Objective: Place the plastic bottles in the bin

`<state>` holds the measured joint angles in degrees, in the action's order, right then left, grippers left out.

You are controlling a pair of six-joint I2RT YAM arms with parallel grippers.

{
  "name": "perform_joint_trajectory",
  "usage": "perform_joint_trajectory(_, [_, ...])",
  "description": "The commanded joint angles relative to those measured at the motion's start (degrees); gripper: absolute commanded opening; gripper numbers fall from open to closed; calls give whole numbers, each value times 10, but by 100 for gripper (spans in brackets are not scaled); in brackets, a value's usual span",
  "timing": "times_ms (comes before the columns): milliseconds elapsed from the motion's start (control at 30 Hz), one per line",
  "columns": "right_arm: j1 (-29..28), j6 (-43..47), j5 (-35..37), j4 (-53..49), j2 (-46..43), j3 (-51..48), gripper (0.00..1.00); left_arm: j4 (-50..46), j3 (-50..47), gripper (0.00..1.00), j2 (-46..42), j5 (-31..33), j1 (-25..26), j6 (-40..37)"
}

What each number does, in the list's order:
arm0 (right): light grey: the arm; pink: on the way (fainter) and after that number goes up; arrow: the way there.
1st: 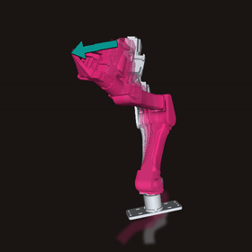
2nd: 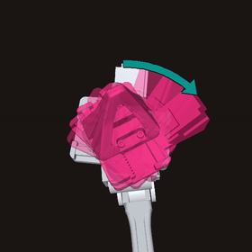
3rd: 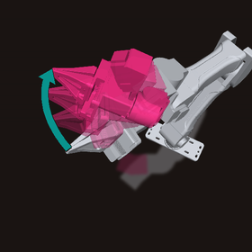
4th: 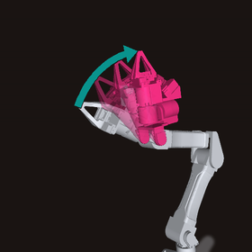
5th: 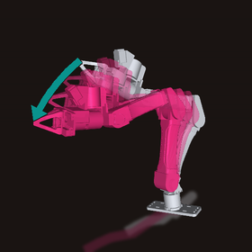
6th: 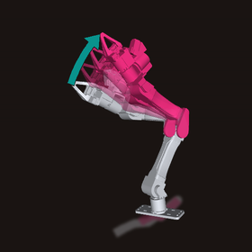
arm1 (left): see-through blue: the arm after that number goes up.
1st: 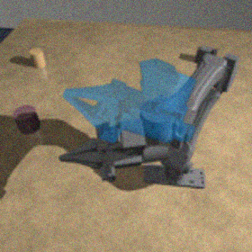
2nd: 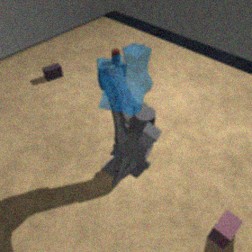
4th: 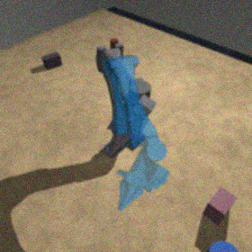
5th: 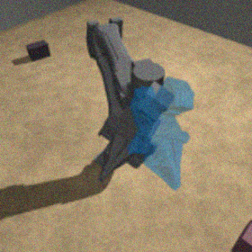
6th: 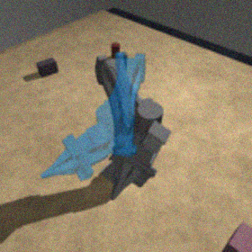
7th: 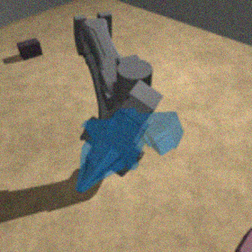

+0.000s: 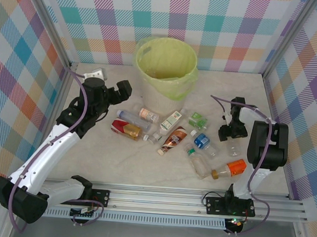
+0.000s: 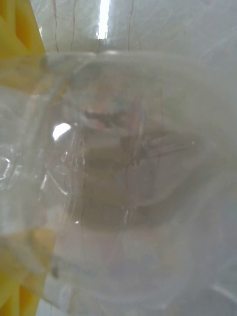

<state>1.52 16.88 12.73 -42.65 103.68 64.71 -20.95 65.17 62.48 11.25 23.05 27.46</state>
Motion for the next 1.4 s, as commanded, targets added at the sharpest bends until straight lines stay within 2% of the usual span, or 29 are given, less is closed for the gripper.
perform_joint_trajectory(0, [3,-18,3,31,-2,1,68,0,-7,100,-14,10,-10,1])
perform_joint_trajectory(267, [3,-94,25,62,-78,-13,58,4,-19,100,-17,12,-11,3])
perform_joint_trajectory(533, [2,-155,-45,104,-198,-55,55,7,-43,100,-22,11,-13,25])
perform_joint_trajectory(800, [1,-207,-181,180,-339,-92,54,0,-84,100,-56,37,-18,42])
perform_joint_trajectory(967, [-6,-281,-291,255,-394,-110,53,18,-140,100,-85,39,-20,99])
perform_joint_trajectory(1167, [-29,-354,-352,319,-412,-79,52,19,-184,100,-111,41,-23,141])
perform_joint_trajectory(1367, [-77,-379,-398,354,-367,14,52,19,-206,100,-128,48,-27,157])
